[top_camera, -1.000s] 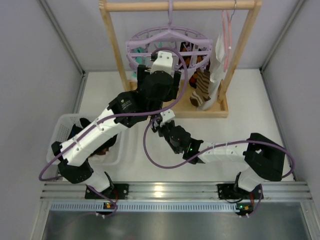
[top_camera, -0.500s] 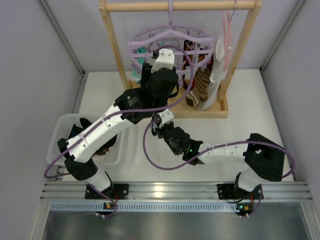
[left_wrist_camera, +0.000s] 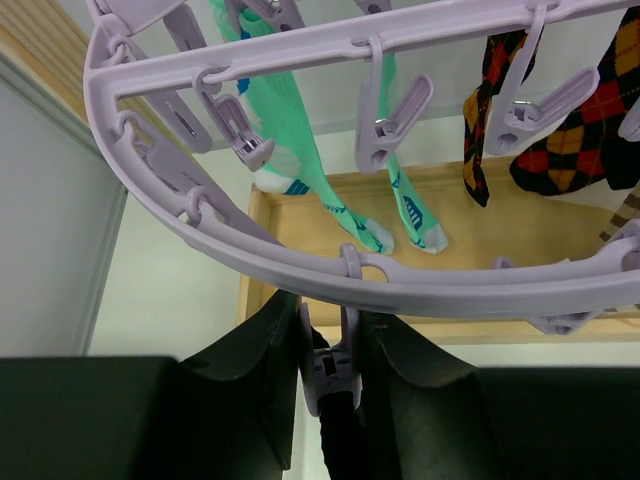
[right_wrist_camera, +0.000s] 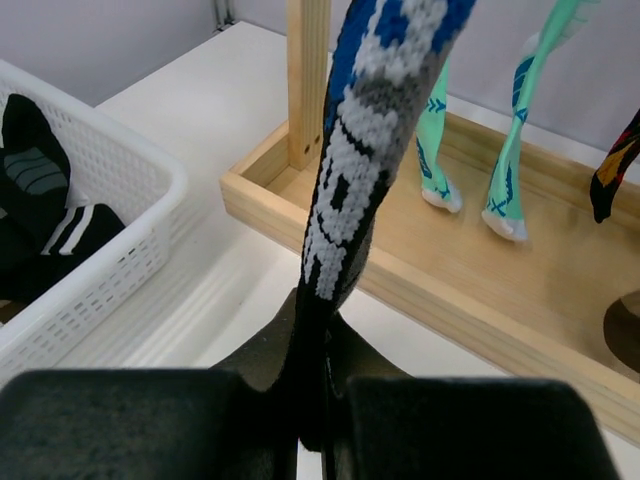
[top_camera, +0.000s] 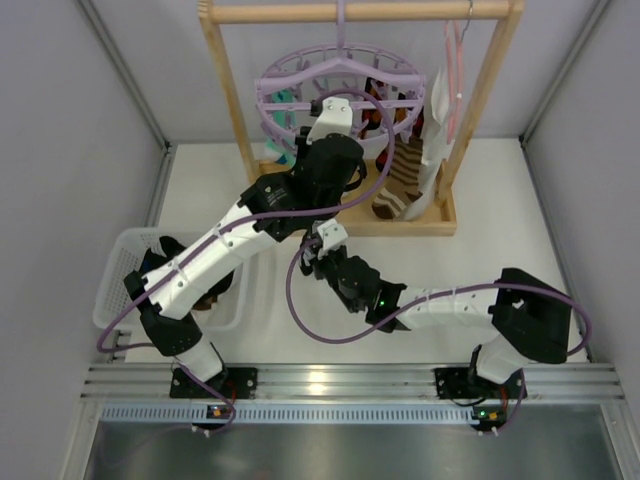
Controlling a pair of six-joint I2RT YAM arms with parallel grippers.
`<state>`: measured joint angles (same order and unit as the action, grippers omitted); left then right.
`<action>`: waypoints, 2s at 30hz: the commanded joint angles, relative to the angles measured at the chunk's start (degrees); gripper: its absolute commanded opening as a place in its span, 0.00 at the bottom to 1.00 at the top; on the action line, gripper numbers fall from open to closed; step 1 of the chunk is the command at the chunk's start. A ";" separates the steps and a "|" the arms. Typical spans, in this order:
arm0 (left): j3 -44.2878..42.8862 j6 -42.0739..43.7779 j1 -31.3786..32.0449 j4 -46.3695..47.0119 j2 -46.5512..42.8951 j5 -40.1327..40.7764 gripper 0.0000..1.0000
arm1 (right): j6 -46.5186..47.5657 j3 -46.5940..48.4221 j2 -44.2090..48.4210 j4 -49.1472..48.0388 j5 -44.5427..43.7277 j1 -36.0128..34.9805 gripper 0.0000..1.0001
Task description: Remove the socks clipped to the hanger
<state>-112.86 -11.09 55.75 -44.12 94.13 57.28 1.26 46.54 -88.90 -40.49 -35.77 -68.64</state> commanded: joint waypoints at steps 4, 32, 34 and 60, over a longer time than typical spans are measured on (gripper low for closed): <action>-2.19 -1.12 -0.90 1.05 0.00 -0.93 0.12 | -5.81 -5.75 6.18 -2.05 -0.44 -1.50 0.00; 19.33 -9.38 -2.84 0.61 -30.38 -8.85 0.98 | -10.66 -6.40 23.43 9.63 18.62 1.58 0.00; 21.44 -10.17 -2.84 0.61 -35.65 -9.11 0.98 | -10.22 -0.69 20.01 10.52 22.38 1.58 0.00; 21.36 -1.91 -2.84 0.52 -53.17 5.65 0.98 | -5.92 58.15 -24.07 40.32 25.24 0.09 0.80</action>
<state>-92.95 -14.37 53.01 -44.05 41.06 61.49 -6.72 106.76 -122.08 -2.52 -3.60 -67.88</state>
